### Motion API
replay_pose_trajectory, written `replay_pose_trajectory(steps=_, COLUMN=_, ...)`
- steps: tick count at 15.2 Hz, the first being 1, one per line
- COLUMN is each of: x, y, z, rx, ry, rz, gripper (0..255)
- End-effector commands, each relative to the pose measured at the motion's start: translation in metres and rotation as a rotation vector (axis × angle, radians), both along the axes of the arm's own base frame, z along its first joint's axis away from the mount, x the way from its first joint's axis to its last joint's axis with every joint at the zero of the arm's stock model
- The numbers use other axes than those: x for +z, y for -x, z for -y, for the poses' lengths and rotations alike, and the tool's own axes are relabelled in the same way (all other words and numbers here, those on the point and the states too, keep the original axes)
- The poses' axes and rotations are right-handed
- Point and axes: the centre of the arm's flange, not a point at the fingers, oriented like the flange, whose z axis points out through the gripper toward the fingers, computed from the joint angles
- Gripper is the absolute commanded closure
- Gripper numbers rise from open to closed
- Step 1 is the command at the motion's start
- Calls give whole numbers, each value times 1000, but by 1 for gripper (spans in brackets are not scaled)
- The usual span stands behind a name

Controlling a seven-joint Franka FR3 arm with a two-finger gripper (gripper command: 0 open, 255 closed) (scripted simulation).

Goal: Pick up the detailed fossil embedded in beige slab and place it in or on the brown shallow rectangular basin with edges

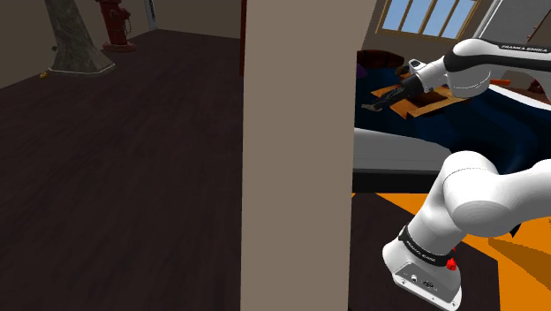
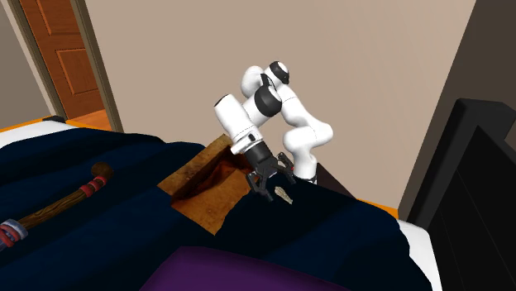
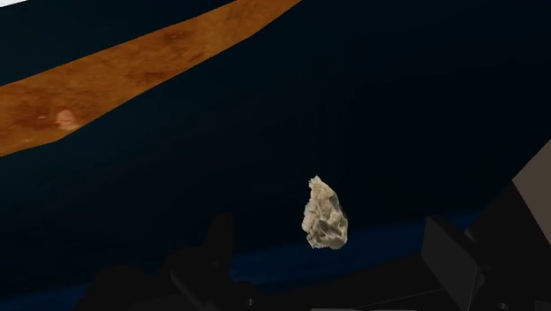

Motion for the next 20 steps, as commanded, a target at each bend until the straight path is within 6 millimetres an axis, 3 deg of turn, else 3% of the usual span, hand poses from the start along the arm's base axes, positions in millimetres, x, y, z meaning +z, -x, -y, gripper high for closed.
replay_pose_trajectory(steps=1, x=-1, y=0, z=0, rx=0, ry=0, rz=0, gripper=0)
replay_pose_trajectory(steps=6, x=-1, y=0, z=0, rx=0, ry=0, rz=0, gripper=0)
replay_pose_trajectory(steps=7, x=-1, y=0, z=0, rx=0, ry=0, rz=0, gripper=255)
replay_pose_trajectory(steps=16, x=-1, y=0, z=0, rx=0, ry=0, rz=0, gripper=255)
replay_pose_trajectory(steps=20, x=20, y=0, z=0, rx=0, ry=0, rz=0, gripper=255)
